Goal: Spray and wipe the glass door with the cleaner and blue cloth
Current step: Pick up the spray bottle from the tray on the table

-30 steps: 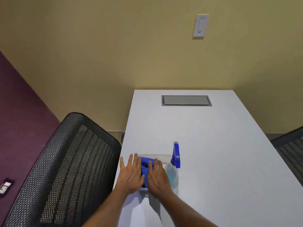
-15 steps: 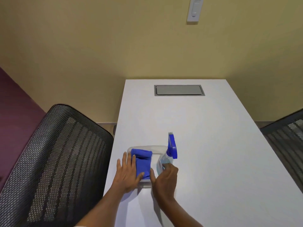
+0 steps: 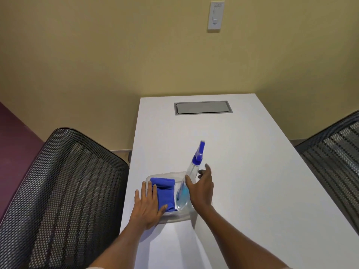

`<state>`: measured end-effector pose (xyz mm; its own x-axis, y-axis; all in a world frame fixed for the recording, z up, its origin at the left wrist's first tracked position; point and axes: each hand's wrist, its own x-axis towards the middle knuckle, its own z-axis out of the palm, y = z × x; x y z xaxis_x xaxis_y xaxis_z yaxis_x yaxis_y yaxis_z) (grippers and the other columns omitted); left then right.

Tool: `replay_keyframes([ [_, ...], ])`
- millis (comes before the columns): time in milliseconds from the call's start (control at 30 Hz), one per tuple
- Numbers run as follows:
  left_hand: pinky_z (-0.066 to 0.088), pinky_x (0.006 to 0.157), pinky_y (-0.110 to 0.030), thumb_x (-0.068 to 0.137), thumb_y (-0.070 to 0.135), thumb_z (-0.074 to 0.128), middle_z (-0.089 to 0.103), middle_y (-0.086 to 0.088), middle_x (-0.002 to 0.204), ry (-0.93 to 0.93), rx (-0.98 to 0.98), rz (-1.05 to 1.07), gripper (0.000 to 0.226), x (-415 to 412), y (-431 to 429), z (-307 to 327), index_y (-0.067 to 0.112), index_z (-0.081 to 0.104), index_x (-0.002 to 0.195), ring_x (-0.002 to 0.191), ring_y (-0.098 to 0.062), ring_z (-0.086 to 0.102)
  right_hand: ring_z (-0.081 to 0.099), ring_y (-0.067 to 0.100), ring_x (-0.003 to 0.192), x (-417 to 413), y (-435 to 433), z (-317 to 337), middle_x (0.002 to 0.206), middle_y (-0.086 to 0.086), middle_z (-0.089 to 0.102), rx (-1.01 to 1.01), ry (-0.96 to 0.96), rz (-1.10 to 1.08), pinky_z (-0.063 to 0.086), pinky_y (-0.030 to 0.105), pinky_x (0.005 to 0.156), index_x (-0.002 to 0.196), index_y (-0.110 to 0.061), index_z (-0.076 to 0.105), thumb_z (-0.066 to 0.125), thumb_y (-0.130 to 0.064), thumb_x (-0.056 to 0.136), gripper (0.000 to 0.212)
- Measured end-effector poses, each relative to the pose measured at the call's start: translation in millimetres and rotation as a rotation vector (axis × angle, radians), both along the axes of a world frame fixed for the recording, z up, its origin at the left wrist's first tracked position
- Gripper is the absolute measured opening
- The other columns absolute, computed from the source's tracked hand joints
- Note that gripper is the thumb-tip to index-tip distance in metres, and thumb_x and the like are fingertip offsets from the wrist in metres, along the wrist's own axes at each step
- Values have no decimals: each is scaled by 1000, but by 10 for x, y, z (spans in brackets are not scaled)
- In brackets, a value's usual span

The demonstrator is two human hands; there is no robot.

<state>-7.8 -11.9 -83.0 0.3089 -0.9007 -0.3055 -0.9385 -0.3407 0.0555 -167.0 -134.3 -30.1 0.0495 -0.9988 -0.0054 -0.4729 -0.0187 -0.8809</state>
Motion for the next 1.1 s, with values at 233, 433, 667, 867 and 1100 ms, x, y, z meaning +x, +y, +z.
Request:
replay_keyframes([
  [233,-2,118,-56,62,80,-29,-16,-18,162,11,-26,8,116,-17,-9,-25,10,-11,153,149,-37,-13,58,14,86,133,-88,1,98,-4,54,121,-56,171,48,20,65,107,-25,38,75,-19,73,50],
  [433,1,118,-58,64,80,-26,-12,-19,162,-19,-47,-11,114,-14,-28,28,9,-11,153,149,-39,-11,60,10,79,139,-43,-18,92,-12,56,117,-116,287,45,10,57,102,-32,31,66,-15,81,45],
  [667,-6,118,-53,87,75,10,-18,-18,161,-81,-150,-160,96,-134,-255,333,9,-14,152,147,-38,-17,58,9,80,-21,34,248,94,-12,55,20,-239,193,48,8,60,99,-45,32,66,-17,84,47],
  [867,-6,118,-54,88,71,25,-16,-18,159,-125,-278,-326,96,-463,-463,745,9,-8,153,148,-38,-13,55,4,90,-358,155,654,107,-18,45,-72,-254,78,41,0,62,125,-31,26,67,-15,86,59],
  [1100,-6,118,-57,87,62,29,-5,-22,162,-141,-344,-546,92,-1065,-700,1235,5,0,153,148,-40,-10,52,9,98,-1093,323,1084,122,-11,42,-163,-202,-75,38,6,71,141,-24,24,67,-17,86,70],
])
